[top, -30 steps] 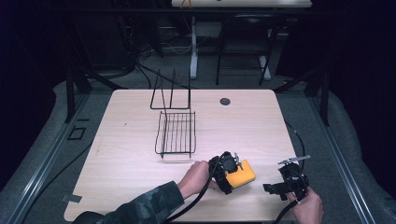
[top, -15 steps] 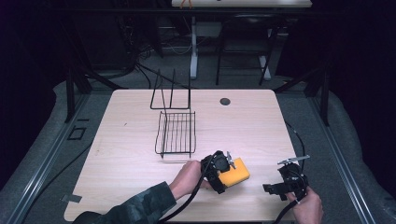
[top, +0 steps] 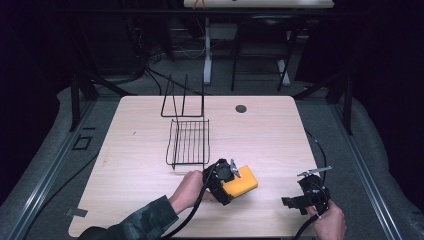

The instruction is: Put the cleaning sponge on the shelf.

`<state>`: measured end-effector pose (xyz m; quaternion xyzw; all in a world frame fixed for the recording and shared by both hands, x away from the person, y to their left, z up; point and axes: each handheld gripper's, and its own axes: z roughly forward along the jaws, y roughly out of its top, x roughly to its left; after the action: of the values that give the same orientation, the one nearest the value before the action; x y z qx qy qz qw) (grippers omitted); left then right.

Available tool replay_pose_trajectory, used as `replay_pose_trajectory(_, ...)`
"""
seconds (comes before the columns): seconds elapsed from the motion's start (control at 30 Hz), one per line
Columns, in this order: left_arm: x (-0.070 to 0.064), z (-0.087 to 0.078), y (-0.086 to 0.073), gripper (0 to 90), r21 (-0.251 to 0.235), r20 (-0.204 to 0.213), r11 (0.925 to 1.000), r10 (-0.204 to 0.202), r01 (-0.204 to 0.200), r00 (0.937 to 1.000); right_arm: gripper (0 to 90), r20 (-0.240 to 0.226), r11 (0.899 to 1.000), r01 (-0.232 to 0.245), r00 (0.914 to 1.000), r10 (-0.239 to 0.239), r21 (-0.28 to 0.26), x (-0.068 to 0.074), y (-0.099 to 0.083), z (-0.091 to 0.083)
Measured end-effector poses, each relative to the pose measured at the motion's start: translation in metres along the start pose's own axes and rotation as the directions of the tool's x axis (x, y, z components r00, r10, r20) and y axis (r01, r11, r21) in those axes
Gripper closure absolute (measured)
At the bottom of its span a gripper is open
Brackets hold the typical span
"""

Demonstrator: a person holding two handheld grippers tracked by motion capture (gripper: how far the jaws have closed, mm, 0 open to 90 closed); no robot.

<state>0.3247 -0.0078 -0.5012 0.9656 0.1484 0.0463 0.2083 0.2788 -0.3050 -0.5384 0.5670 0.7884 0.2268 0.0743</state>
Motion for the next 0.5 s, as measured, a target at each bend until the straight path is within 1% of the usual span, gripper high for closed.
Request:
replay_pose_trajectory(0.33, 0.005, -0.015, -0.007, 25.2, -0.022, -0.026, 0.9997, -0.011, 0.01, 0.9996, 9.3, -0.001, 1.0, 0.001, 1.0, -0.001, -0.003, 0.001, 0.0, -0.001)
replay_pose_trajectory(0.4, 0.009, -0.022, -0.011, 25.3, -0.033, -0.033, 0.9991, -0.026, 0.024, 0.9991, 9.3, 0.0, 1.0, 0.001, 1.0, -0.001, -0.003, 0.001, 0.0, -0.001)
replay_pose_trajectory(0.5, 0.012, -0.026, -0.012, 25.3, -0.044, -0.039, 0.9986, -0.032, 0.03, 0.9987, 9.3, -0.001, 1.0, 0.001, 1.0, -0.001, -0.004, 0.001, -0.001, -0.001)
